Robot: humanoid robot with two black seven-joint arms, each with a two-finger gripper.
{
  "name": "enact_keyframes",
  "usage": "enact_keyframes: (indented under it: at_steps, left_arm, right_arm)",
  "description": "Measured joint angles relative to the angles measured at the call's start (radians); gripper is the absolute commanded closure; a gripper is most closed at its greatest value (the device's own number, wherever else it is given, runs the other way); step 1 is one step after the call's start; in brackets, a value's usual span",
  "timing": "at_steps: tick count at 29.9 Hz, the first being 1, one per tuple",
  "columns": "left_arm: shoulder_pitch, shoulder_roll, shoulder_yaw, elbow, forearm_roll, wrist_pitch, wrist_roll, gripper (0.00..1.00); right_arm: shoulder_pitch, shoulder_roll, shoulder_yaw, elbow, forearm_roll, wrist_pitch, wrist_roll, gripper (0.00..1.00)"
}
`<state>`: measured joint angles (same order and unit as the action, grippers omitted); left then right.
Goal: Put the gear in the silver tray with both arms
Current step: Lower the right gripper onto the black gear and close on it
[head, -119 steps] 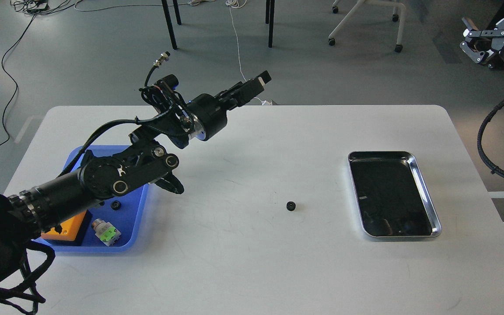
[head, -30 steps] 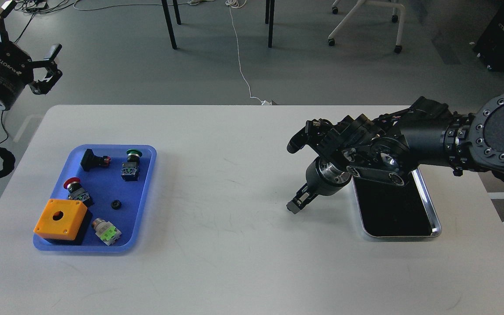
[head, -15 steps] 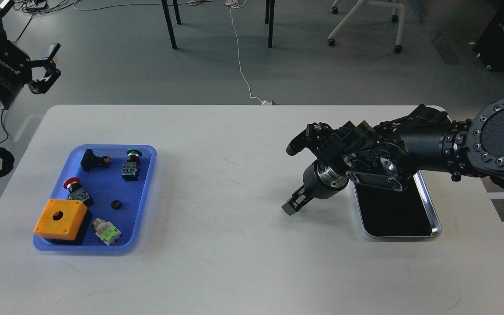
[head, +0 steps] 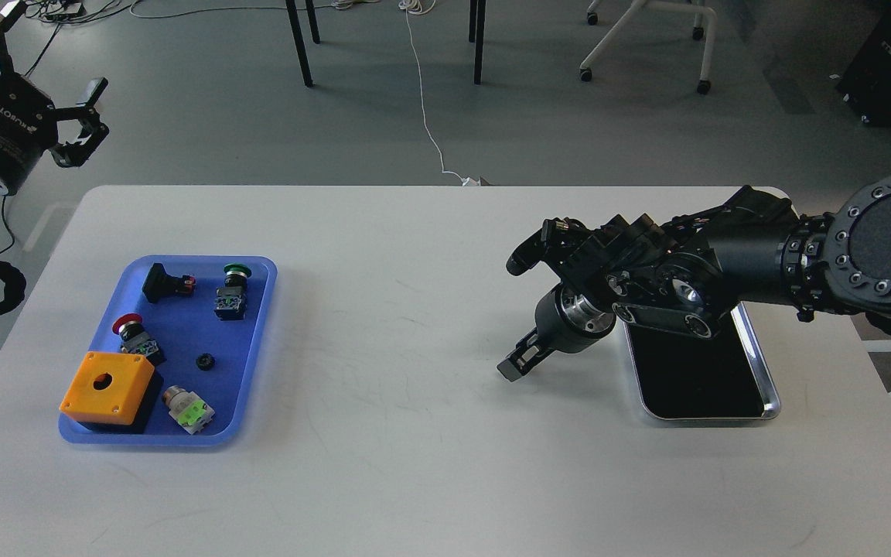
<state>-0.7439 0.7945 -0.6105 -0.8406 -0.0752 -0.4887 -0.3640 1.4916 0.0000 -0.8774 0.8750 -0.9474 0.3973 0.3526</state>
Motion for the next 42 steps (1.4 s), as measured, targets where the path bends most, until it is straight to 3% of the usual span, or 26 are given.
enact_keyframes:
  at_steps: [6,12,27,34,38,42]
  left_arm:
    - [0.0,0.0,0.0,0.0,0.0,0.0,-0.001,0.02]
    - [0.003,0.0,0.0,0.001,0.0,0.0,-0.001,0.02]
    - [0.011,-0.001,0.002,0.001,0.002,0.0,-0.001,0.02]
    - [0.011,-0.003,0.002,0.001,0.002,0.0,-0.001,0.02]
    - [0.011,-0.003,0.002,0.0,0.002,0.0,-0.001,0.02]
    - [0.011,-0.003,0.002,0.0,0.002,0.0,0.0,0.02]
  right_arm:
    - [-0.01,0.0,0.0,-0.007,0.0,0.0,0.006,0.54]
    - [-0.012,0.0,-0.002,-0.009,0.0,0.001,0.031,0.55]
    - [-0.031,0.0,-0.005,-0.036,-0.002,0.003,0.033,0.62]
    - [-0.032,0.0,-0.004,-0.04,-0.002,0.003,0.031,0.71]
    - [-0.031,0.0,-0.004,-0.045,-0.002,0.004,0.03,0.82]
    - [-0.031,0.0,-0.004,-0.045,-0.003,0.008,0.03,0.85]
